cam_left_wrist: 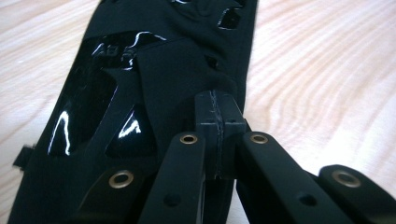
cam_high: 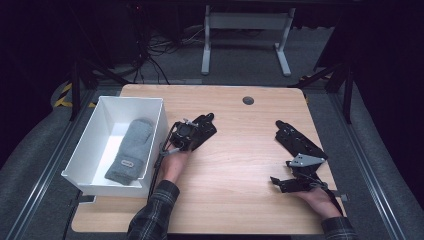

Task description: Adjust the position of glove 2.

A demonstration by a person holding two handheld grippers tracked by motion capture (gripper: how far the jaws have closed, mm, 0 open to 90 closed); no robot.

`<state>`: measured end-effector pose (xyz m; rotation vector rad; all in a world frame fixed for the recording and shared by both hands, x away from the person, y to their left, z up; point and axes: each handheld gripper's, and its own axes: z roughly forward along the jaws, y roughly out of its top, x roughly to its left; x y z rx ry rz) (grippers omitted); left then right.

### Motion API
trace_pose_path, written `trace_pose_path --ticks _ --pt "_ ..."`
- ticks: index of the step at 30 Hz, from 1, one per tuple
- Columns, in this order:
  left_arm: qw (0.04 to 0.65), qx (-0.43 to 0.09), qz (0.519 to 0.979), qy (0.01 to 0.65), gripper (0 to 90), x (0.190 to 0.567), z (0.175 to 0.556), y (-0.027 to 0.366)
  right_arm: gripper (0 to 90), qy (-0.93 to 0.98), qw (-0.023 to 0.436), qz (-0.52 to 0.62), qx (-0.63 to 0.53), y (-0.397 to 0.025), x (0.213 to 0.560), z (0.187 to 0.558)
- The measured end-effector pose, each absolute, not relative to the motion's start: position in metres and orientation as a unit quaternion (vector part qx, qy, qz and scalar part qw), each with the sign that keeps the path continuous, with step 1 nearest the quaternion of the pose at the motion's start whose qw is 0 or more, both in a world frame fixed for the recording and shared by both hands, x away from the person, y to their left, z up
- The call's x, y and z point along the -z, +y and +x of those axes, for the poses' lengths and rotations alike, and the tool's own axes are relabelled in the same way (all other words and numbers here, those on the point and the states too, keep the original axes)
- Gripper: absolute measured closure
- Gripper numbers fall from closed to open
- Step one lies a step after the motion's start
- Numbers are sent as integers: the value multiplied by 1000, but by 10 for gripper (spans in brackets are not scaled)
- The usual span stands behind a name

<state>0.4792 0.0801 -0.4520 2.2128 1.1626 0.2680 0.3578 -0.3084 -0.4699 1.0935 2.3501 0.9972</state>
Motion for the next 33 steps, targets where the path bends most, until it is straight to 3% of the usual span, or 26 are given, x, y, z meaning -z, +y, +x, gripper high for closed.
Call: trace_pose_path --ticks 23,33 --pt "360 -14 871 335 900 456 425 -2 110 832 181 387 -353 -308 470 358" --pt "370 -45 861 347 900 435 432 21 110 833 181 386 -353 -308 470 358"
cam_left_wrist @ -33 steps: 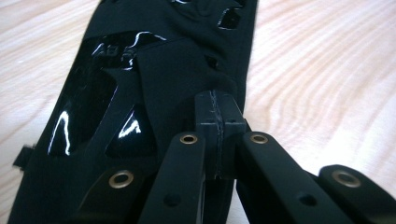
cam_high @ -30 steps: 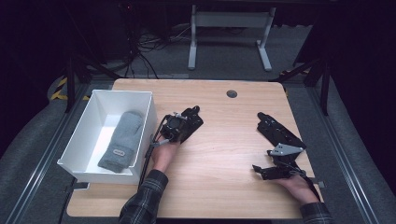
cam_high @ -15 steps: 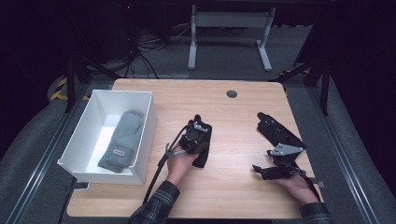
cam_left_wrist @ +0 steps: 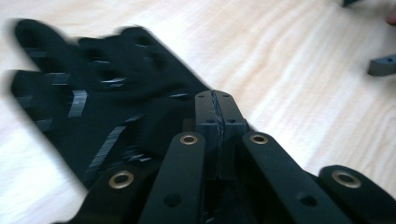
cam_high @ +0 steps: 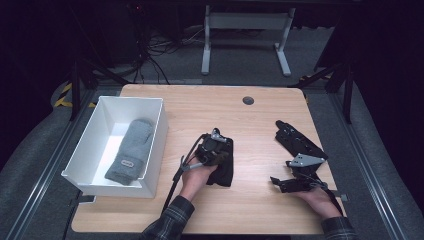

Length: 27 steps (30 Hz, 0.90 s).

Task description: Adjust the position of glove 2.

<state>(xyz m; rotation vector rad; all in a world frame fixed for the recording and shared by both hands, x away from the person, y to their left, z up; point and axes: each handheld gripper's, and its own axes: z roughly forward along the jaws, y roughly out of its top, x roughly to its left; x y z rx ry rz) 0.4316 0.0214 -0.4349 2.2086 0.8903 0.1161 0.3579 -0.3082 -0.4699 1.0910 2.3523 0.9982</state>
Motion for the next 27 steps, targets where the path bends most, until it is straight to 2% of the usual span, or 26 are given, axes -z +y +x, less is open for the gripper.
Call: trace_pose_path --ticks 5,15,27 --pt "366 -49 856 362 900 438 442 37 110 833 180 386 -353 -308 470 358" --pt "344 -34 868 357 900 455 449 37 110 833 181 386 -353 -308 470 358" --pt "365 -13 865 344 900 459 410 20 110 833 181 386 -353 -308 470 358"
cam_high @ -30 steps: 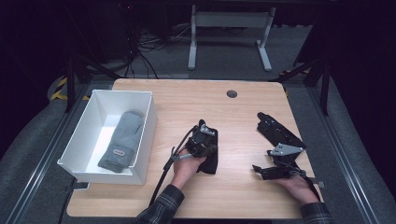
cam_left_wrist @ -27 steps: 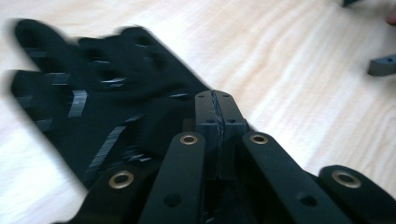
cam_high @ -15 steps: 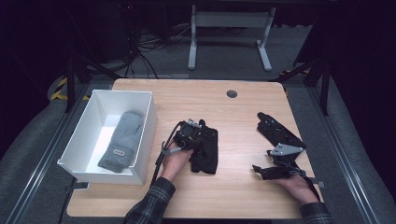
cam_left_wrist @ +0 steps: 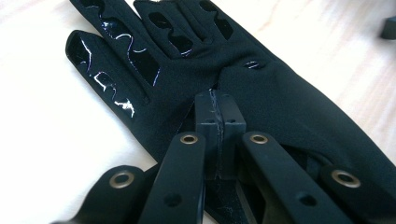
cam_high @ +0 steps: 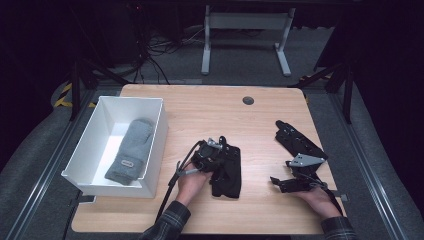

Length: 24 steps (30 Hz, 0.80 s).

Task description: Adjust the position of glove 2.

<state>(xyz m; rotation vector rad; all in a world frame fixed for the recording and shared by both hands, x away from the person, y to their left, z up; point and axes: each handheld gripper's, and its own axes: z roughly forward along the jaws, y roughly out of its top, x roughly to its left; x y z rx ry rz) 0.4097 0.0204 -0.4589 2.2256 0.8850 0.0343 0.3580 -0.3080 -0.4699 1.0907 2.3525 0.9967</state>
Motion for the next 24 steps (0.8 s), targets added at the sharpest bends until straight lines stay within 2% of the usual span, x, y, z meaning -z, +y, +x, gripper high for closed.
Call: trace_pose_path --ticks 5,9,11,16,20,22,24 --pt "380 1 861 339 900 462 390 14 109 833 181 386 -353 -308 470 358" --pt "390 1 859 331 881 460 388 16 110 833 181 386 -352 -308 470 358" --pt "393 -8 859 327 804 453 390 22 110 833 181 386 -352 -308 470 358" --pt "384 -46 875 293 537 440 395 43 110 833 181 386 -353 -308 470 358" --pt "385 -31 875 293 412 438 396 58 107 833 181 386 -352 -308 470 358" --pt "365 -27 885 289 342 440 394 63 96 832 183 388 -351 -308 470 358" --pt "350 -44 889 291 278 446 388 71 36 831 185 397 -343 -307 470 360"
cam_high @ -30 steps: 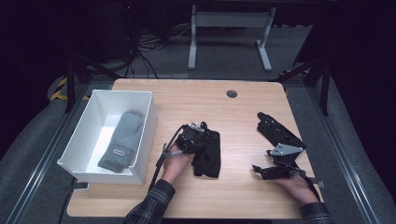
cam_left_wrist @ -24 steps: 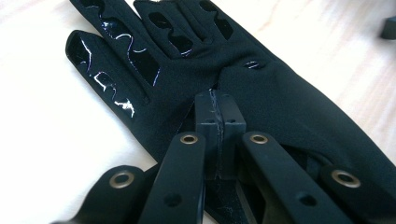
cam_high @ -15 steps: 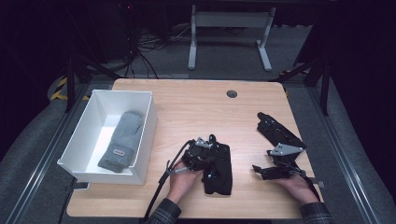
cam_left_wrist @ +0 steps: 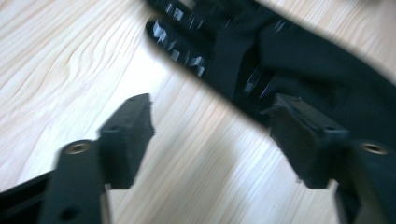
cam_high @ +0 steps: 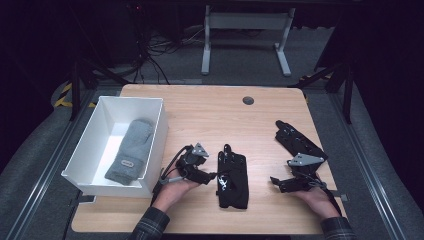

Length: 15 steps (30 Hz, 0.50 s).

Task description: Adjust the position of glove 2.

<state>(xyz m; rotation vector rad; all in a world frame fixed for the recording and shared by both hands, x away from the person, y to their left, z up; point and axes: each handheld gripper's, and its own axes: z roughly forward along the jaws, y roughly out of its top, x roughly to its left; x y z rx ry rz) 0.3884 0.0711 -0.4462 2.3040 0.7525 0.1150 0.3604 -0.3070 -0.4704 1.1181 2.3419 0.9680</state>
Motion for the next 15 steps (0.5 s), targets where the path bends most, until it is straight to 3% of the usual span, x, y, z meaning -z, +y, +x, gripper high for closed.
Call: trace_pose_path --ticks 6,11,15 --pt "333 -54 894 295 136 461 381 81 5 831 186 402 -337 -307 471 361" --pt "322 -66 901 283 96 466 377 81 9 832 183 400 -337 -307 470 362" --pt "334 -86 900 265 49 473 374 83 146 843 172 388 -331 -306 464 362"
